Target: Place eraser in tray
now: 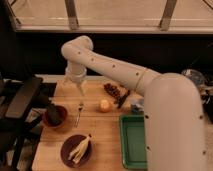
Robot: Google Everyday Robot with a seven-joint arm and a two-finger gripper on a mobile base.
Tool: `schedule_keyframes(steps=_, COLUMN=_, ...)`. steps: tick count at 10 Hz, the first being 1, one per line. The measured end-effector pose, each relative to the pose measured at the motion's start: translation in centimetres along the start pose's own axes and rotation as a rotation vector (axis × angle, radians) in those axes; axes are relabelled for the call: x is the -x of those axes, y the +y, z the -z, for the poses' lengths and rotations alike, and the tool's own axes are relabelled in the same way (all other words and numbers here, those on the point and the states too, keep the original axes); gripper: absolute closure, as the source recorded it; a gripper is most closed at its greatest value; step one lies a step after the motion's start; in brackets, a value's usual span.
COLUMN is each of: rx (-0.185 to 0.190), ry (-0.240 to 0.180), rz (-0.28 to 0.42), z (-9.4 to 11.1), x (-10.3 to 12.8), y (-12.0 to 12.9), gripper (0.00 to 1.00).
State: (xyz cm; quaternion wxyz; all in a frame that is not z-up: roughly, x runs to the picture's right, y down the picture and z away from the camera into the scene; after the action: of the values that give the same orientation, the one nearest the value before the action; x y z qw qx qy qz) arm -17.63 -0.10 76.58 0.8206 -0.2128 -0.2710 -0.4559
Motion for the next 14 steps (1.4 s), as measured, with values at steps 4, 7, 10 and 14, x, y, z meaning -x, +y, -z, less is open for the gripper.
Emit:
schedule_keyframes(steps=4, rx=-0.003, ry=-0.073, rz=0.110, z=-3.2, x=3.8, y=-4.7, gripper=0.30)
schedule_keyframes(steps=7, rx=-0.001, ry=-0.073, rz=0.113, z=-3.2, x=3.8, y=-4.6, gripper=0.30)
schedule_keyframes(steps=10, rx=0.026, ry=-0.083, rz=0.193, z=-4.4, x=5.6, y=-4.8, gripper=0.30)
schedule_keyframes(steps=14, rx=0.033, ry=-0.131, rz=0.321, z=-7.4, x=10.3, y=-6.1, gripper=0.30)
